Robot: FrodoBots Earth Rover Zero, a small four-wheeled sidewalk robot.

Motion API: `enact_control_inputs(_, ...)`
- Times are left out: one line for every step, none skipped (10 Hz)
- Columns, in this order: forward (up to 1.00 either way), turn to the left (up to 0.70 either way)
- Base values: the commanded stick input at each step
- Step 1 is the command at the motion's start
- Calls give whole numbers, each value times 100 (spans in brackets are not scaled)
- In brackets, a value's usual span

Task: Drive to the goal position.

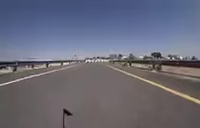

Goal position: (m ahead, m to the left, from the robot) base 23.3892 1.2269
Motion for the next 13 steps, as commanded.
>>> enact_control_inputs(70,0)
enact_control_inputs(70,0)
enact_control_inputs(70,0)
enact_control_inputs(70,0)
enact_control_inputs(70,0)
enact_control_inputs(70,0)
enact_control_inputs(70,0)
enact_control_inputs(70,0)
enact_control_inputs(70,0)
enact_control_inputs(70,0)
enact_control_inputs(70,0)
enact_control_inputs(70,0)
enact_control_inputs(70,0)
